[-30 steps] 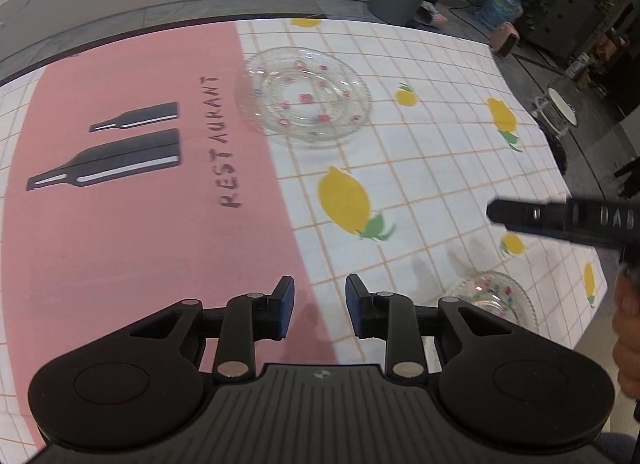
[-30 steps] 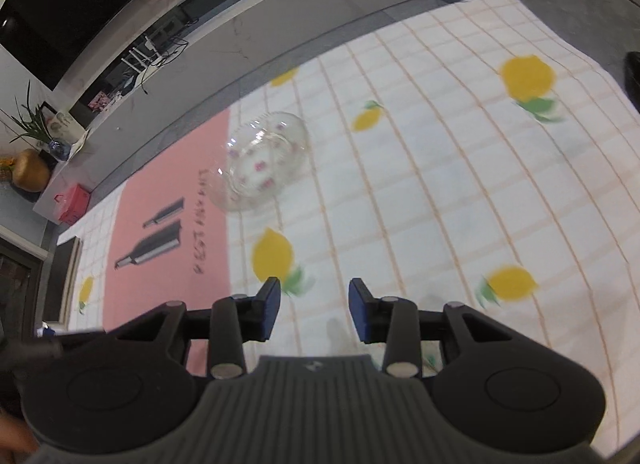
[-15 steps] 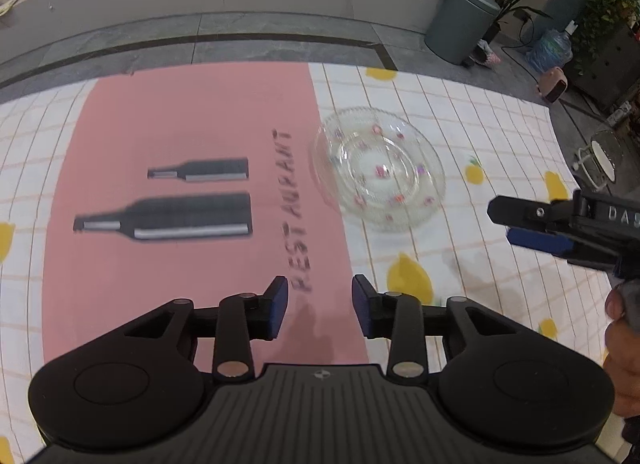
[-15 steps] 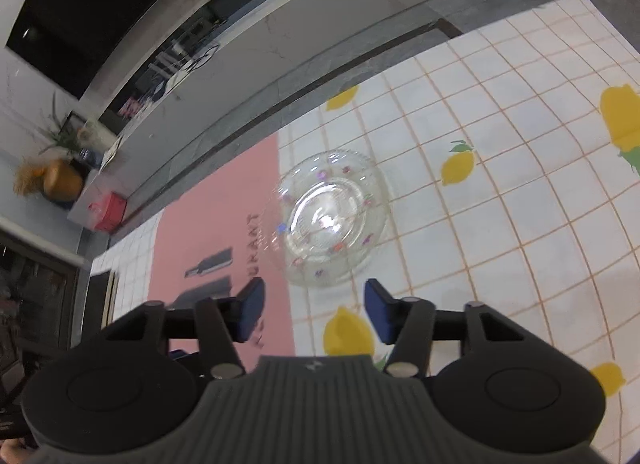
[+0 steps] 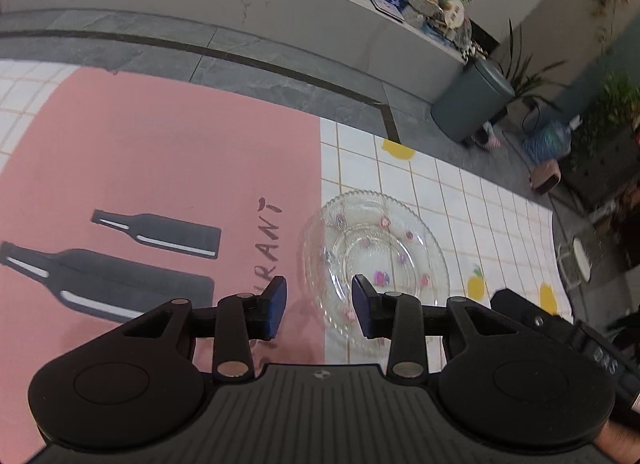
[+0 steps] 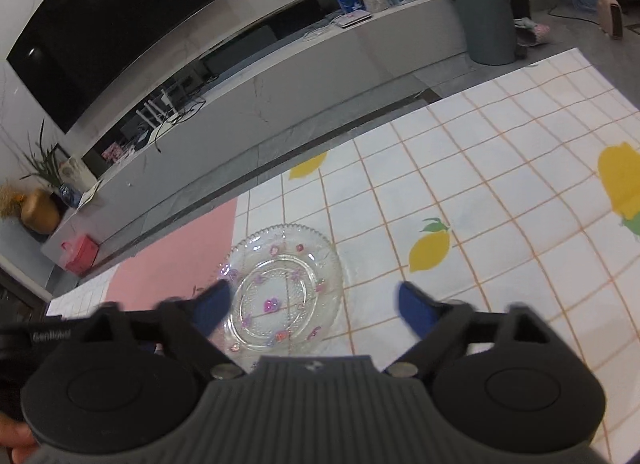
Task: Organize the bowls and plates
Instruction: 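Move both tools to the second clear flower-dotted glass plate, then close both tools on the rim of the second glass plate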
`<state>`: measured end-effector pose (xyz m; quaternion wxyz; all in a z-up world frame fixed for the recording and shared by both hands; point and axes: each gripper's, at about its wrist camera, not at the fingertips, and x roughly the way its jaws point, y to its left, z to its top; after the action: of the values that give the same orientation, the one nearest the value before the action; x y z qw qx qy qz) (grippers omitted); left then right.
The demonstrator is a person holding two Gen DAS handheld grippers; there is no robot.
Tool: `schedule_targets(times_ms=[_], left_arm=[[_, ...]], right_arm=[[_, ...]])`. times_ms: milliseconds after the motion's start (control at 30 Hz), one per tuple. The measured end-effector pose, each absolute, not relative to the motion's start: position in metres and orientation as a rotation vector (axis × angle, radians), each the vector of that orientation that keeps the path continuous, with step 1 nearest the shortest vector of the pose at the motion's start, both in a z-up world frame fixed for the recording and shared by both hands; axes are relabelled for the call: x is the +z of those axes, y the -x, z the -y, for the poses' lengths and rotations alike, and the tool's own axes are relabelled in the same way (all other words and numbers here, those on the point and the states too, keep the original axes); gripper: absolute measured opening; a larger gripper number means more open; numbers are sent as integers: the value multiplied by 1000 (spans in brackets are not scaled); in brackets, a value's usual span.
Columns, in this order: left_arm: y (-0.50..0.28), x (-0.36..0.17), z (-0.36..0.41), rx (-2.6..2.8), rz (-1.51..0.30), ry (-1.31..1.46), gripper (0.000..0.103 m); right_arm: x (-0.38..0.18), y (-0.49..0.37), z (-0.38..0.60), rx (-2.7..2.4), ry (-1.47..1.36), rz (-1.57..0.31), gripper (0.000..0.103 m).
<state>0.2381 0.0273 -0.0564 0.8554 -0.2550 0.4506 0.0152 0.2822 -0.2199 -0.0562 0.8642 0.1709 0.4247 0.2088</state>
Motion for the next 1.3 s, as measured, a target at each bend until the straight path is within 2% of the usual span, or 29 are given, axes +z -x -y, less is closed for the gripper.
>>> schedule_targets(times_ms=[267, 333, 400, 467, 767, 900, 1300], left_arm=[[-246, -75, -39, 1, -896, 643, 42], [-248, -79, -40, -14, -899, 668, 42], [-249, -84, -42, -12, -898, 695, 42], [-249, -88, -45, -20, -889, 733, 42], [-256, -97, -47, -25, -902, 750, 41], [-258, -103, -48, -54, -910, 779, 33], [-258, -106, -48, -73, -889, 767, 32]], right_arm=[[-75, -295, 228, 405, -563, -941, 100], [-80, -298, 229, 400, -594, -946, 95], [-83, -300, 228, 376, -589, -962, 78], [-89, -302, 229, 373, -594, -981, 74], [-106, -309, 227, 395, -654, -995, 61], [-110, -310, 227, 412, -687, -994, 56], [-131, -318, 234, 471, -838, -980, 41]])
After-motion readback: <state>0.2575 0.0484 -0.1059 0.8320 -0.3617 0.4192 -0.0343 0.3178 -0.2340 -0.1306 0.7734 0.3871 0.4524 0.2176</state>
